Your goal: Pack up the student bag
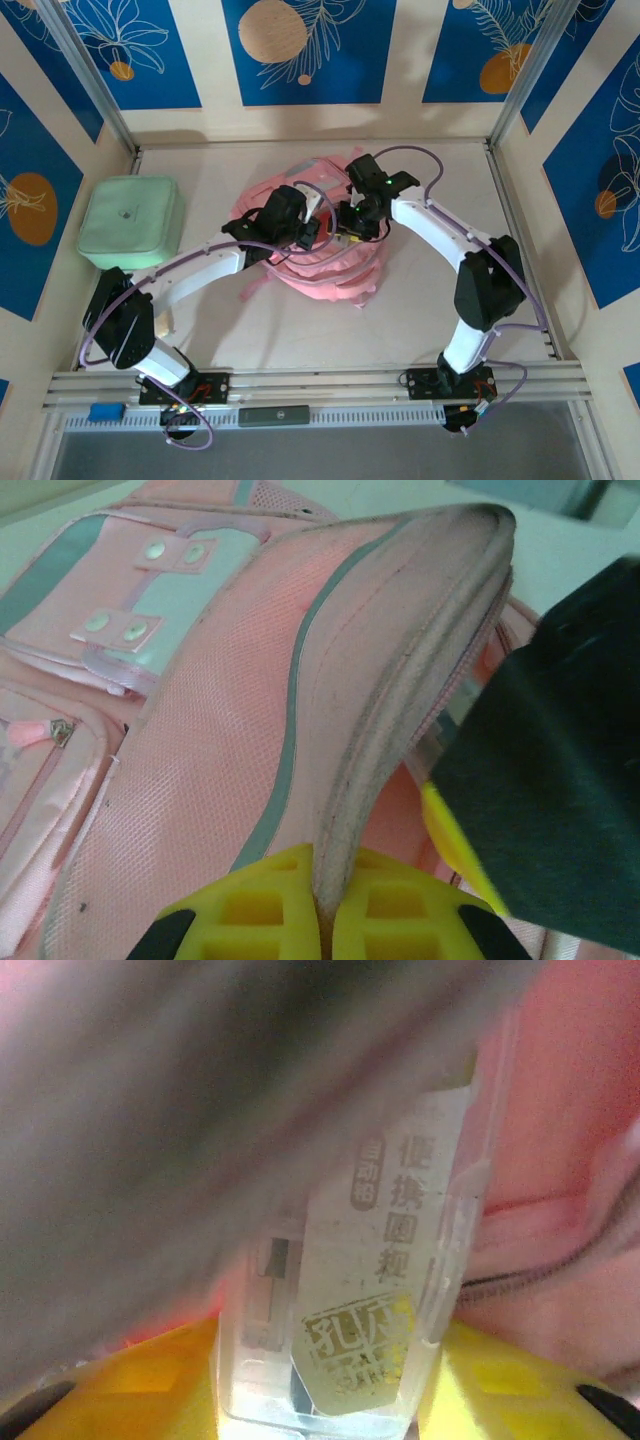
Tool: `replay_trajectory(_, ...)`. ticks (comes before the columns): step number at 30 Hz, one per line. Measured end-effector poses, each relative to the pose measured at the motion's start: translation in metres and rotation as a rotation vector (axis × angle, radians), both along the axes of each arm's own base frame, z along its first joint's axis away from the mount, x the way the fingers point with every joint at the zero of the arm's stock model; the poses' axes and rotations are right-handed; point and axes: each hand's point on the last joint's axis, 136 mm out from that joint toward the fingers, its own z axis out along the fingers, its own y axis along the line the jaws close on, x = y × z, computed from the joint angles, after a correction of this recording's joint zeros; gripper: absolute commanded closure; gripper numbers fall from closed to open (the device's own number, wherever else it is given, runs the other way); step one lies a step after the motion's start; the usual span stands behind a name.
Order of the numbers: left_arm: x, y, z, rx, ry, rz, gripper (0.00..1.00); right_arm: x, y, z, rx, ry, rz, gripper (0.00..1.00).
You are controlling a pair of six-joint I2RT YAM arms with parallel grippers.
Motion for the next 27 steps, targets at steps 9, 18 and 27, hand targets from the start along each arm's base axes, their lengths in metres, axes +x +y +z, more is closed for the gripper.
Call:
replay_trajectory(9,0.000,-0.001,0.001,-0.028,0.017,0.024,1.00,0.007,0.007,0.003,0.045,-0.012,-0.017,0.38)
replay_trajectory(18,-0.001,-0.003,0.001,-0.048,0.028,0.026,1.00,-0.011,0.002,0.014,0.194,-0.013,-0.063,0.67)
replay_trajectory(27,-0.002,-0.004,0.001,-0.075,0.050,0.039,1.00,0.011,0.034,0.011,0.311,-0.038,-0.069,0.82)
